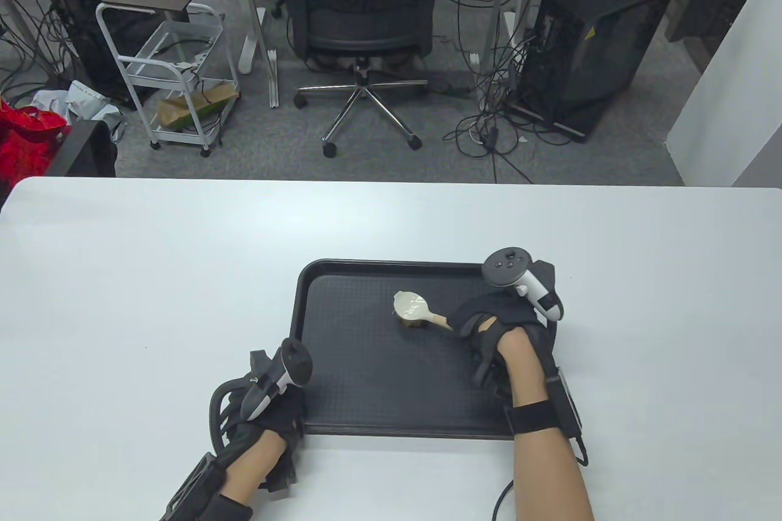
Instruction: Scrub the tray with pot brush
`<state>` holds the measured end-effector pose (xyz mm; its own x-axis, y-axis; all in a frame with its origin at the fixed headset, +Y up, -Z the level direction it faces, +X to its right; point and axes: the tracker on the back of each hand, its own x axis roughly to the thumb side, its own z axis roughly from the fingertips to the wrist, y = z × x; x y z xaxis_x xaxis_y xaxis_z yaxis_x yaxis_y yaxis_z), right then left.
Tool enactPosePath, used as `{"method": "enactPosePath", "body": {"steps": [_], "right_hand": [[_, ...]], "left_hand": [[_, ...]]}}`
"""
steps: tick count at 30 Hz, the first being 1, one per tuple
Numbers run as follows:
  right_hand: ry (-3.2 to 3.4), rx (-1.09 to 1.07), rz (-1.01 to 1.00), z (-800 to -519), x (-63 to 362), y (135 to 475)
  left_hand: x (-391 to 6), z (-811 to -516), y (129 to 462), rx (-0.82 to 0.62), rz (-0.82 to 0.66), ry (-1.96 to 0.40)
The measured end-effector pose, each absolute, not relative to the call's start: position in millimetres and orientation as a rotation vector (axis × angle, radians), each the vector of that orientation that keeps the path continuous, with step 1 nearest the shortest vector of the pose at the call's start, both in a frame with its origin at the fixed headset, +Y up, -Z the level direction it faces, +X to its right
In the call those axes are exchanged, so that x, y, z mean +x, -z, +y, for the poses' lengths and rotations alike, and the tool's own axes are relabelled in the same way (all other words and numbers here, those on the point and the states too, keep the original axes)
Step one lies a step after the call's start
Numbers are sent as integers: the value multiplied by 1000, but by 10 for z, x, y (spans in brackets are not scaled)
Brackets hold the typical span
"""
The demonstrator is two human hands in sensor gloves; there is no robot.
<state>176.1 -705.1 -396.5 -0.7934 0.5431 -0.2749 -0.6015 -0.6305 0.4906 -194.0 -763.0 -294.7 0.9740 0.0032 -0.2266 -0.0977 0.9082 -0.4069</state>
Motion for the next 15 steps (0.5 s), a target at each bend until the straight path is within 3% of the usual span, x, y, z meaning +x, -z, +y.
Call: {"method": "enactPosePath", "body": {"steps": [15], "right_hand": [[-2172, -349, 687, -7169, 2795, 3830]], "left_hand": [[-1938, -7636, 2949, -428, 226, -50]]}}
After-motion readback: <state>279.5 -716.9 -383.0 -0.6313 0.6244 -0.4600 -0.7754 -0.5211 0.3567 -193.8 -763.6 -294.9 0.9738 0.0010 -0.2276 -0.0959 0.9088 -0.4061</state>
